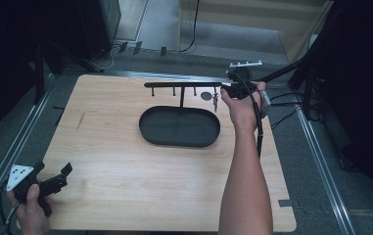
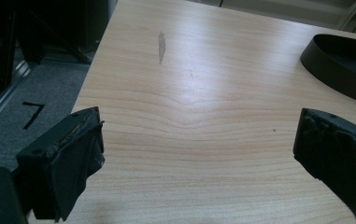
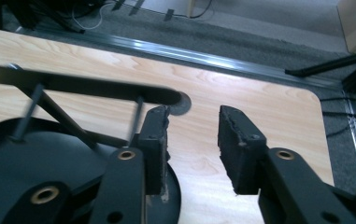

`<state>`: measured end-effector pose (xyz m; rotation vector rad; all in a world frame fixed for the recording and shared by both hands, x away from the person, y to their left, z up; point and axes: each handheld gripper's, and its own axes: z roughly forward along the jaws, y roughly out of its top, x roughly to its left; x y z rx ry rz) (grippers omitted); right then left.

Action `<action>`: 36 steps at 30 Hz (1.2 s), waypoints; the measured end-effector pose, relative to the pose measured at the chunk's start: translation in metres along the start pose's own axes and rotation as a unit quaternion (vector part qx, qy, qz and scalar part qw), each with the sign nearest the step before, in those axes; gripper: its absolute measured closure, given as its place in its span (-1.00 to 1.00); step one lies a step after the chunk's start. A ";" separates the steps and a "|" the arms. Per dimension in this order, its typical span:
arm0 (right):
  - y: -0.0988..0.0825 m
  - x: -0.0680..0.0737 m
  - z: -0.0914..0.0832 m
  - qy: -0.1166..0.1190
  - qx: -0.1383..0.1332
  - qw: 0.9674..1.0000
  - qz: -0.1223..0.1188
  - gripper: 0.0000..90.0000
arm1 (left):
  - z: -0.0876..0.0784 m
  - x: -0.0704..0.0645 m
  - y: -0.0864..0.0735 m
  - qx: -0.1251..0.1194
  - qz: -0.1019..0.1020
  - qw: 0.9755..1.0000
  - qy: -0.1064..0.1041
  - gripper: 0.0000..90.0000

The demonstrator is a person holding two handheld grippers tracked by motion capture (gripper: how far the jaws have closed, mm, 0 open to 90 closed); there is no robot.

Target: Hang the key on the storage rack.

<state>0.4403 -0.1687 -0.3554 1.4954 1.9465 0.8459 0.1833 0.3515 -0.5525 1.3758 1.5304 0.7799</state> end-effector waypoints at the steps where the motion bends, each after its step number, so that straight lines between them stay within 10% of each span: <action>1: -0.002 -0.002 0.000 0.001 0.001 1.000 0.003 0.37 | 0.000 0.000 0.000 0.000 0.001 1.000 0.000 -0.96; 24: -0.060 -0.026 0.015 0.018 0.079 0.997 0.016 -0.10 | 0.001 0.001 0.000 0.001 -0.002 1.000 -0.003 -0.96; 36: -0.100 -0.036 0.025 0.013 0.158 0.987 0.025 -0.60 | 0.001 0.001 0.000 0.001 -0.002 1.000 -0.003 -0.96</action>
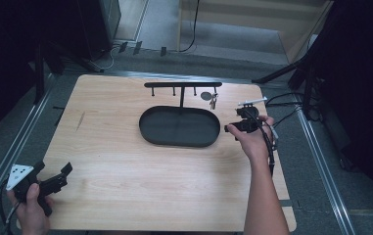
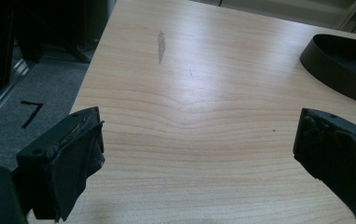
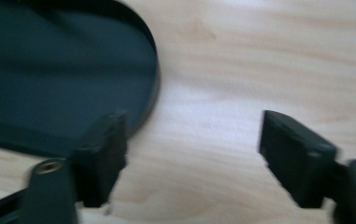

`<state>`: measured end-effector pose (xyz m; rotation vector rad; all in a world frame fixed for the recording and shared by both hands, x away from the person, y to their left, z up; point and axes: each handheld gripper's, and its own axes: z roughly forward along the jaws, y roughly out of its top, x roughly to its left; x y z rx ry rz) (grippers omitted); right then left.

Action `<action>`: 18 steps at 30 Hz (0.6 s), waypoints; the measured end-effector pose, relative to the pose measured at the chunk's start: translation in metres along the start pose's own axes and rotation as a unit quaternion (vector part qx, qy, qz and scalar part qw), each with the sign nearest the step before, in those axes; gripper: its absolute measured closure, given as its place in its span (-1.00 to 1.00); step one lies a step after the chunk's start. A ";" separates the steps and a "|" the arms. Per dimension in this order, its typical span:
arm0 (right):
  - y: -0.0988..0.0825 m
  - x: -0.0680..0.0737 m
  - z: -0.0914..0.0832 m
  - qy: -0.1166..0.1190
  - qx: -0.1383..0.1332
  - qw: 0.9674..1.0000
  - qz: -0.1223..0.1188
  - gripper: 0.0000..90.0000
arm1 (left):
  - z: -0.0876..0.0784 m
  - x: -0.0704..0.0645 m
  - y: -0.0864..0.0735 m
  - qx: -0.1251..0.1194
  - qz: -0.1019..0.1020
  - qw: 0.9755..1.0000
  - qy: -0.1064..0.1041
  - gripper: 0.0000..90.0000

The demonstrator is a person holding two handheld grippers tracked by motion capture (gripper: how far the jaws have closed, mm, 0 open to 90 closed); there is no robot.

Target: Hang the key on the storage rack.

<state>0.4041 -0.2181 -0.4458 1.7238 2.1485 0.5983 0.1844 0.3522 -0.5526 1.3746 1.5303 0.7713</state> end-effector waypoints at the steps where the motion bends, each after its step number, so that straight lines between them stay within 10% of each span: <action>1: -0.003 -0.001 0.002 -0.004 0.005 1.000 0.000 -0.66 | 0.000 0.000 0.000 0.000 0.000 1.000 0.000 -0.96; 9: -0.036 -0.014 0.010 0.003 0.037 0.999 0.011 -1.00 | 0.000 0.000 0.000 -0.002 0.002 1.000 -0.002 -0.96; 18: -0.086 -0.029 0.008 0.013 -0.007 1.000 0.021 -1.00 | -0.001 -0.001 0.000 -0.002 0.004 1.000 -0.001 -0.96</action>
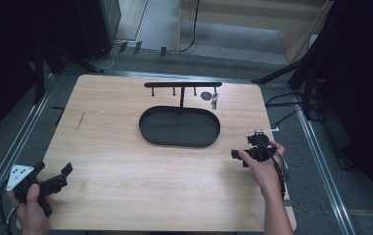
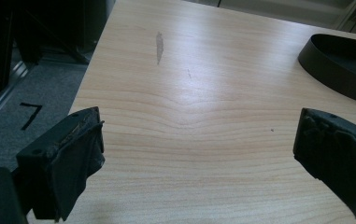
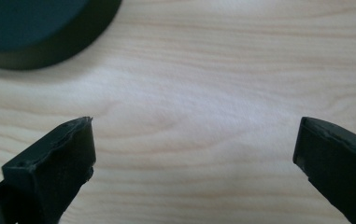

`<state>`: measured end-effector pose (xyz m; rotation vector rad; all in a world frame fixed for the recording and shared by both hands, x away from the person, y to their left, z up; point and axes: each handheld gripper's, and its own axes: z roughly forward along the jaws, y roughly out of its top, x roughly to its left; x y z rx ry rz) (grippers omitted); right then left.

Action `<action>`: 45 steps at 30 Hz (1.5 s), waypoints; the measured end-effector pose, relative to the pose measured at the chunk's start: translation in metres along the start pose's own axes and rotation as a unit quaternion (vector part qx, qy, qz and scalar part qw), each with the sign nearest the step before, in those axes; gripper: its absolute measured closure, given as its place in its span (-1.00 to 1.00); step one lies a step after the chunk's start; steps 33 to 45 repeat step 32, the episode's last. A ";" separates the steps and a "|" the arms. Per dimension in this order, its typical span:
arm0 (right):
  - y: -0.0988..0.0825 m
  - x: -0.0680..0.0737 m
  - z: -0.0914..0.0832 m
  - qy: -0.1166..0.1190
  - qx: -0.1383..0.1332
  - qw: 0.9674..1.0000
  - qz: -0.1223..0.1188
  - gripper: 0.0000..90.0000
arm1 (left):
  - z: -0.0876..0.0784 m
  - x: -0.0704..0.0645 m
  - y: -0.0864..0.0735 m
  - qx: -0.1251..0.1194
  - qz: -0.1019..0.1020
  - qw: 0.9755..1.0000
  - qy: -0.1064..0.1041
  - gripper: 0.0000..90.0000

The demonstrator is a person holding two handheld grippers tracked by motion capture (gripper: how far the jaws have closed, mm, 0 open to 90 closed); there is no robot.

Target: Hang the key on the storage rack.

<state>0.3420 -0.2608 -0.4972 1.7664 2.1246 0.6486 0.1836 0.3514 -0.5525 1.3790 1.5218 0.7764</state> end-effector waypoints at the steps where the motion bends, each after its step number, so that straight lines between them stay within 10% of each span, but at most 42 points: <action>1: -0.006 -0.002 0.000 -0.001 -0.004 1.000 0.000 -1.00 | 0.000 0.000 0.000 0.000 0.000 1.000 0.000 -0.96; 12: -0.066 -0.019 -0.004 -0.005 -0.086 0.996 0.006 -1.00 | -0.001 -0.001 -0.001 -0.001 0.003 1.000 -0.003 -0.96; 24: -0.124 -0.052 -0.020 0.014 -0.187 0.982 0.038 -1.00 | -0.002 -0.003 -0.001 -0.003 0.010 1.000 -0.004 -0.96; 32: -0.135 -0.064 -0.031 0.047 -0.216 0.972 0.084 -1.00 | -0.001 -0.002 -0.001 -0.003 0.007 1.000 -0.003 -0.96; 45: -0.135 -0.064 -0.031 0.047 -0.216 0.972 0.084 -1.00 | -0.001 -0.002 -0.001 -0.003 0.007 1.000 -0.003 -0.96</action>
